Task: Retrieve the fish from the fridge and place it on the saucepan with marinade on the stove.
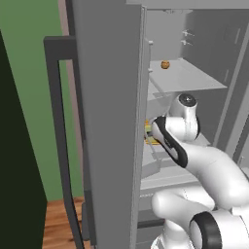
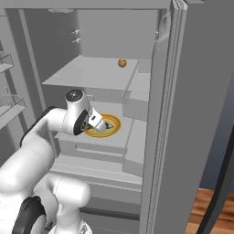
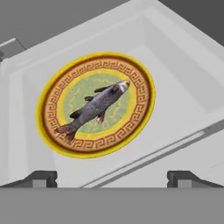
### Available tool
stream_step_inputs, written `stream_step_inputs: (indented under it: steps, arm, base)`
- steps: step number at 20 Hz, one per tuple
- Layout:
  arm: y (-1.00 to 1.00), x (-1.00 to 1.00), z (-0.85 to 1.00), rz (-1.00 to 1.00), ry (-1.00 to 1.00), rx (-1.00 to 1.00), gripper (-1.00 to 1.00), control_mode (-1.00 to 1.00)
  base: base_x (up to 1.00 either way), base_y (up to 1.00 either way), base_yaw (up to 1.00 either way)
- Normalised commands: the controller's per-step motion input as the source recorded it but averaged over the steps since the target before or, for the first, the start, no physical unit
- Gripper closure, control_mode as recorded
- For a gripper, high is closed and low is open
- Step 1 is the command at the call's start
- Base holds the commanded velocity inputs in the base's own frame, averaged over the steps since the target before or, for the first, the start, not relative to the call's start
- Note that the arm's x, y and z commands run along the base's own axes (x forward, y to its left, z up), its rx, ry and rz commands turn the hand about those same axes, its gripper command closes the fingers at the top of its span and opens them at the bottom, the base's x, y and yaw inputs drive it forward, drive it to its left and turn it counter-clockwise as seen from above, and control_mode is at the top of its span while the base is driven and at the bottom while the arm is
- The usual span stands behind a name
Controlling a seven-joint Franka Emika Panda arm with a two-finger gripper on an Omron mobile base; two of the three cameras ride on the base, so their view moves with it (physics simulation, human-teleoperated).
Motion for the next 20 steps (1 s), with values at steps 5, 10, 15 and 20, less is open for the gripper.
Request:
stream_step_inputs:
  steps: [5,10,15,20]
  arm:
    - [0.00,0.38,-0.14,0.00,-0.03,0.00,-1.00,-1.00]
    - [0.00,0.36,-0.18,0.00,0.00,0.00,-1.00,-1.00]
    - [-0.01,0.29,-0.20,0.00,0.00,0.00,-1.00,-1.00]
    - [-0.02,0.33,-0.13,0.00,0.00,0.00,-1.00,-1.00]
  base:
    - [0.00,0.00,0.00]
    - [0.00,0.00,0.00]
    - [0.00,0.00,0.00]
    - [0.00,0.00,0.00]
